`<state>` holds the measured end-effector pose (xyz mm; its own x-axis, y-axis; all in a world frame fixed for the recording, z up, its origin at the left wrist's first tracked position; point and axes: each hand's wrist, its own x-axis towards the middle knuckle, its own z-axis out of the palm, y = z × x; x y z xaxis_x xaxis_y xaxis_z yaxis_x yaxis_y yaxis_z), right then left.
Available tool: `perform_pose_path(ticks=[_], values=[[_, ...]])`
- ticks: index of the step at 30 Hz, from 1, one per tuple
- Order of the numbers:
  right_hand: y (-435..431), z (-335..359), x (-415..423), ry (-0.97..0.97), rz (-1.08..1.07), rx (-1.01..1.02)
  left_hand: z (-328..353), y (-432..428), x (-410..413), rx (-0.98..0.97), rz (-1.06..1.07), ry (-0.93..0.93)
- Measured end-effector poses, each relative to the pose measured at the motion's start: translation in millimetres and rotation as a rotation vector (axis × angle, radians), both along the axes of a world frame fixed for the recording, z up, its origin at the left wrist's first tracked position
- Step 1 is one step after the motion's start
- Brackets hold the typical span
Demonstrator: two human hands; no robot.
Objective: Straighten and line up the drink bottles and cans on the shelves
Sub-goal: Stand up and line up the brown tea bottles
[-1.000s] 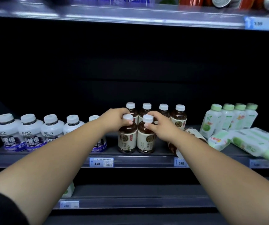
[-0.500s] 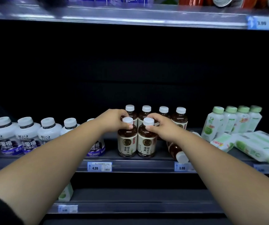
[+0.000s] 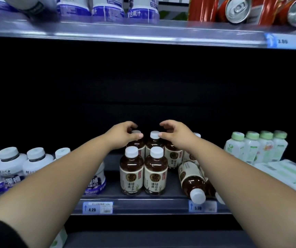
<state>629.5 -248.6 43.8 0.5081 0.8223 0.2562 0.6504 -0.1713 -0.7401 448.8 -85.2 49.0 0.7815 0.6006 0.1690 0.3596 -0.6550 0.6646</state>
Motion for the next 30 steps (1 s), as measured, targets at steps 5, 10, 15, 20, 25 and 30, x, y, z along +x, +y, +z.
perform_pose_path(ticks=[5, 10, 15, 20, 25, 30], values=[[25.0, 1.3, 3.1, -0.020, 0.045, -0.101, -7.9, 13.2, 23.6, -0.112, 0.006, -0.025], [47.0, -3.8, 1.4, -0.184, 0.054, -0.289, -16.9, 24.7, 39.1, -0.063, -0.026, 0.040], [51.0, -7.1, 4.1, -0.246, 0.032, -0.296, -19.6, 33.8, 40.5, 0.006, -0.012, 0.084], [39.9, 0.9, 0.4, -0.294, 0.087, -0.339, -12.2, 33.7, 32.4, 0.100, -0.070, 0.165], [29.7, 2.1, -7.1, -0.289, 0.100, -0.321, -5.1, 28.5, 20.9, 0.196, -0.098, 0.246], [22.3, 4.7, -15.4, -0.261, 0.116, -0.313, -1.3, 22.6, 12.5, 0.202, -0.141, 0.262]])
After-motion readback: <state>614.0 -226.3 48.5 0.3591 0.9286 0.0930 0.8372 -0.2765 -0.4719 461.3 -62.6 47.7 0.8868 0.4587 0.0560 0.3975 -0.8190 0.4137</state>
